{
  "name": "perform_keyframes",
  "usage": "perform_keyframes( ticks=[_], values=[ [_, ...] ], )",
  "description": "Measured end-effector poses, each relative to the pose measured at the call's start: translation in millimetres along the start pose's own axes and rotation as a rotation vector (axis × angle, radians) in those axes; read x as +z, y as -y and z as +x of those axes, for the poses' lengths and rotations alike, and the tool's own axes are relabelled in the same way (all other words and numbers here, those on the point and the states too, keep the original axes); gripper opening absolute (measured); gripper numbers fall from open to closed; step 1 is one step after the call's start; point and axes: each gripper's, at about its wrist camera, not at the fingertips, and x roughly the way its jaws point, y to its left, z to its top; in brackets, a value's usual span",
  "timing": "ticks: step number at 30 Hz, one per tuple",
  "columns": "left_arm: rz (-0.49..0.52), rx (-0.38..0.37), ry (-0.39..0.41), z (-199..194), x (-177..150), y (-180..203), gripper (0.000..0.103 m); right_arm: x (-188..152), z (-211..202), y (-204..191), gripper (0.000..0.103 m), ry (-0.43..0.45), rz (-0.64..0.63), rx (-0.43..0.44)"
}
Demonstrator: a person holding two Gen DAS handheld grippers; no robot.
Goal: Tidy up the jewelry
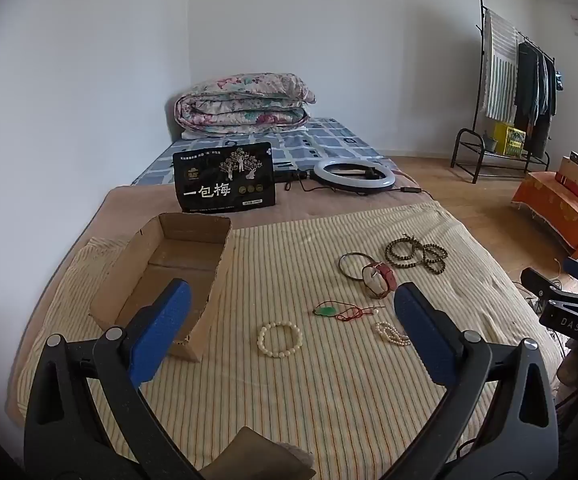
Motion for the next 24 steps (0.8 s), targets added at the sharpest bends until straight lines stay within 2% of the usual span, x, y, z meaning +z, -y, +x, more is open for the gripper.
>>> perform_keyframes(
  ticks=[24],
  values=[
    [-0.028, -0.003, 0.013, -5.9, 13.4, -7.8, 0.103, 1.2, 1.3, -4.9, 0.103, 0.005, 0.008, 0.009]
  ],
)
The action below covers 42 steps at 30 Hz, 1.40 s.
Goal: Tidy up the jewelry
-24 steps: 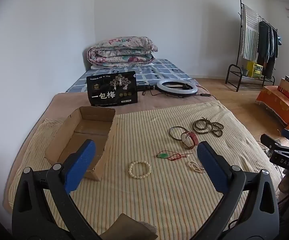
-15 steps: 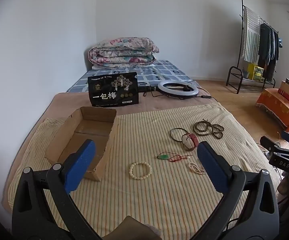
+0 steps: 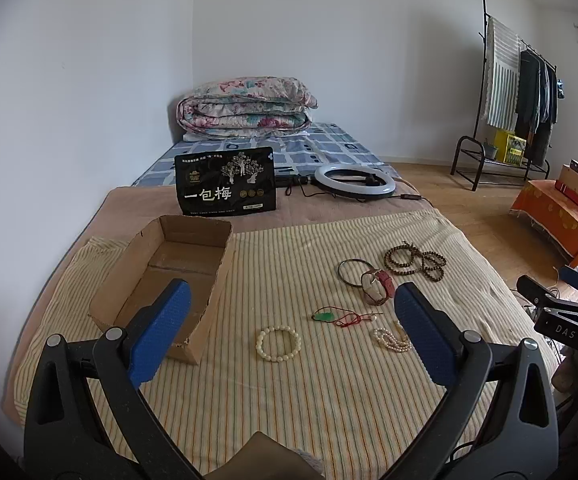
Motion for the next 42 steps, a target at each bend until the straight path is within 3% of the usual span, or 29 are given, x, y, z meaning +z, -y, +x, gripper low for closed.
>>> perform_keyframes(
  ticks=[42],
  values=[
    [0.001, 0.0, 0.0, 0.0, -1.0, -0.5, 0.103, -1.5, 5.0, -2.6, 0.103, -0.008, 0.008, 0.024]
  ],
)
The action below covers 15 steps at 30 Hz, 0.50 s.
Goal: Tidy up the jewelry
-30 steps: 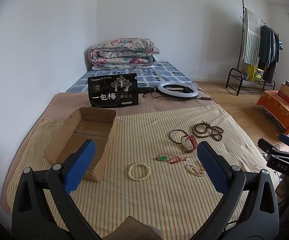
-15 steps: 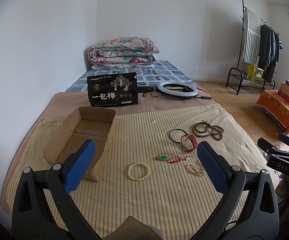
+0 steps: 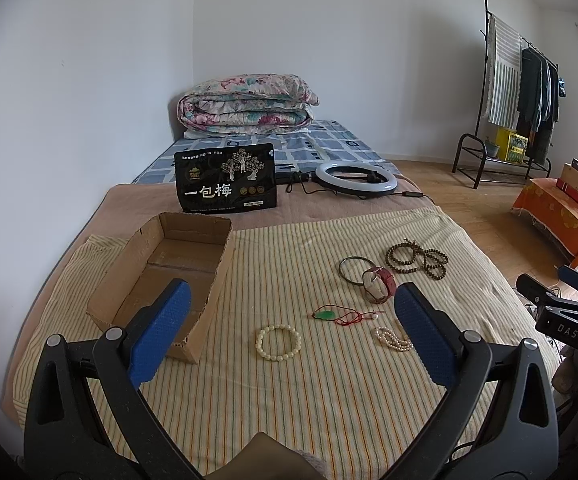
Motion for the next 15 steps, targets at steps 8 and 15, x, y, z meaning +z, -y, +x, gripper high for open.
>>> perform_keyframes(
  ticks=[8, 15],
  values=[
    [-0.001, 0.001, -0.001, 0.2, -0.9, 0.5, 0.103, -0.3, -0.1, 0.5, 0.103, -0.001, 0.001, 0.0],
    [-0.001, 0.003, -0.002, 0.6, -0.6, -0.2, 0.103, -0.2, 0.7, 0.4, 0.103, -0.005, 0.003, 0.003]
  ],
)
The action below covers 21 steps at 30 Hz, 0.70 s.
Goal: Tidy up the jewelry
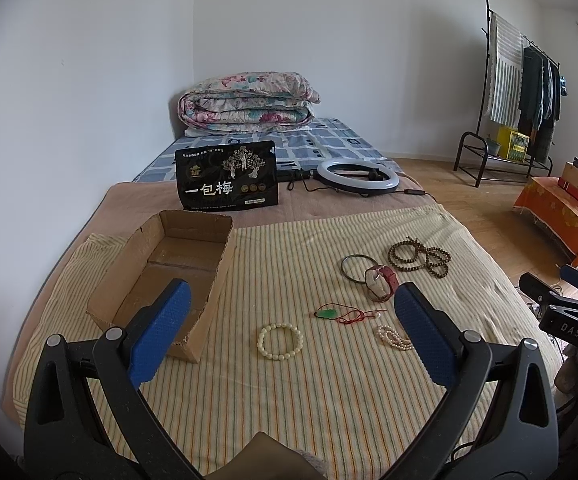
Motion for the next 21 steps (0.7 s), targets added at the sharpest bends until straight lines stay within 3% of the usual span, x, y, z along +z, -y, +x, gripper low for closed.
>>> perform_keyframes(
  ticks=[21],
  values=[
    [-0.003, 0.018, -0.013, 15.7, -18.6, -8.2, 0.103, -0.6, 3.5, 15.5, 0.103, 0.02, 0.008, 0.008]
  ],
)
